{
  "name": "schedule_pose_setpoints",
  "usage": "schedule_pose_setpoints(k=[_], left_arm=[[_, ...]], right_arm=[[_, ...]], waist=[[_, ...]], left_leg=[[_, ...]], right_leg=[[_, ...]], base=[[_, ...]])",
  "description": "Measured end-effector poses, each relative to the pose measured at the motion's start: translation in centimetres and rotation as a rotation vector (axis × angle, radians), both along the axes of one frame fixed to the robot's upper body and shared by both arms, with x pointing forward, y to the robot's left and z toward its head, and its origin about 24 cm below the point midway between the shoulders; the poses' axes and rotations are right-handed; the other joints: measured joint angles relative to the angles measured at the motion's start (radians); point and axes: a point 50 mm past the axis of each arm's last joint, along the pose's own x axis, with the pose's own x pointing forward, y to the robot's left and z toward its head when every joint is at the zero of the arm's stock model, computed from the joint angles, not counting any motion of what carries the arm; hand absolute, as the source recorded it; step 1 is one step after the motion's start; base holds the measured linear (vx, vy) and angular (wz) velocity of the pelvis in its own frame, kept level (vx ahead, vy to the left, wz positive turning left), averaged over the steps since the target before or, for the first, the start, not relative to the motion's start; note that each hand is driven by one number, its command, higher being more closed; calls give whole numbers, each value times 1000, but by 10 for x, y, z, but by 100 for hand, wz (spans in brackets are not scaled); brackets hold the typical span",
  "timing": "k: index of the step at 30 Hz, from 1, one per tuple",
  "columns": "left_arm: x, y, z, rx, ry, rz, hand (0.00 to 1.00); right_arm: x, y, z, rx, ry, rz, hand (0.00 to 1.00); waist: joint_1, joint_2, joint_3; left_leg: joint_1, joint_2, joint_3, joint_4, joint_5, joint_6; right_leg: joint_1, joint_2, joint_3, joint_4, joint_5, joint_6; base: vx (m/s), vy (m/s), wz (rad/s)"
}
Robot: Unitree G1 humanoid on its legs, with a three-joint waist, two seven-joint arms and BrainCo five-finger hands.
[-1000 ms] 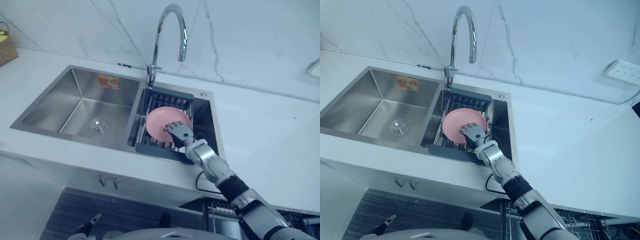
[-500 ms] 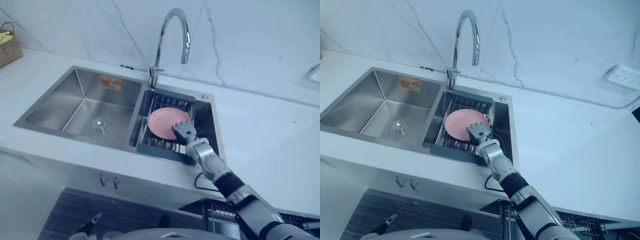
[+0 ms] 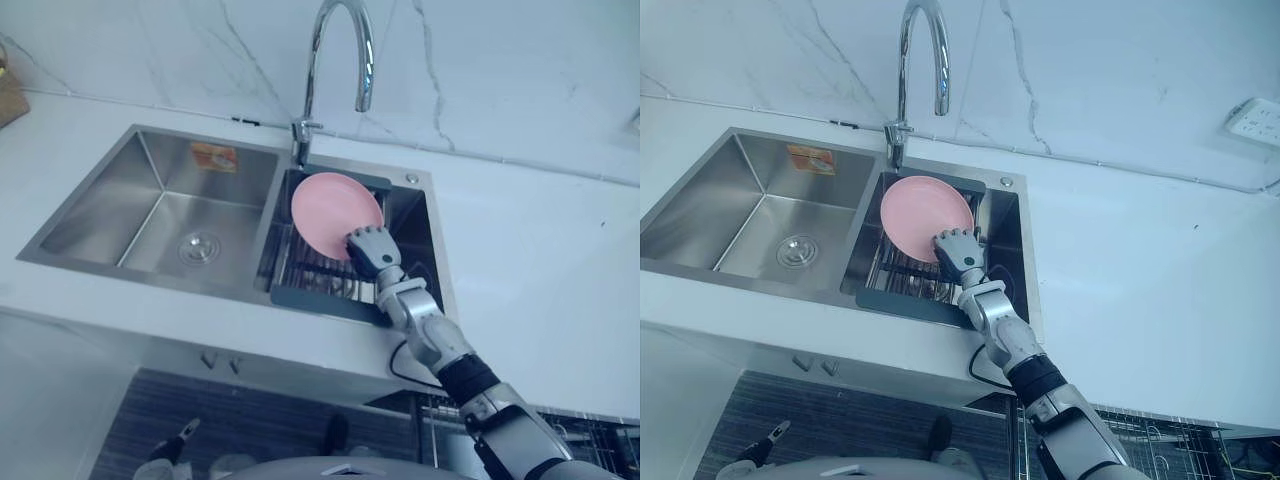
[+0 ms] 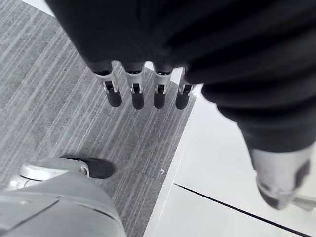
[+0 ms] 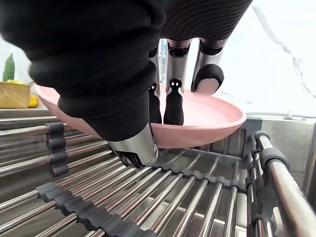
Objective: Walk over to the sink, pick up the cup, carry it to the dishwasher, place the cup inside the dishwasher, then close the dishwasher door
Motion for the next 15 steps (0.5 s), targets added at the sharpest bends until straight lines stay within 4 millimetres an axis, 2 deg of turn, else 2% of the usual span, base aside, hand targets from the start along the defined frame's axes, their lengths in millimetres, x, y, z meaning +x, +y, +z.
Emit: schedule_pose_setpoints(k=[9, 15], left_arm=[[-5, 1, -1, 8, -1, 5, 0], [-15, 1, -2, 19, 28, 3, 0]], right_arm=[[-5, 3, 12, 25, -17, 57, 100], [-10, -6, 24, 34, -27, 61, 100]], waist=[[-8, 0, 0], [-18, 0, 0]], left_leg=[[3, 2, 4, 2, 0, 0], [7, 4, 6, 1, 0, 0]], right_leg=[[2, 3, 4, 0, 0, 0], [3, 6, 11, 0, 0, -1]], base=[[0, 0, 0], [1, 4, -1]])
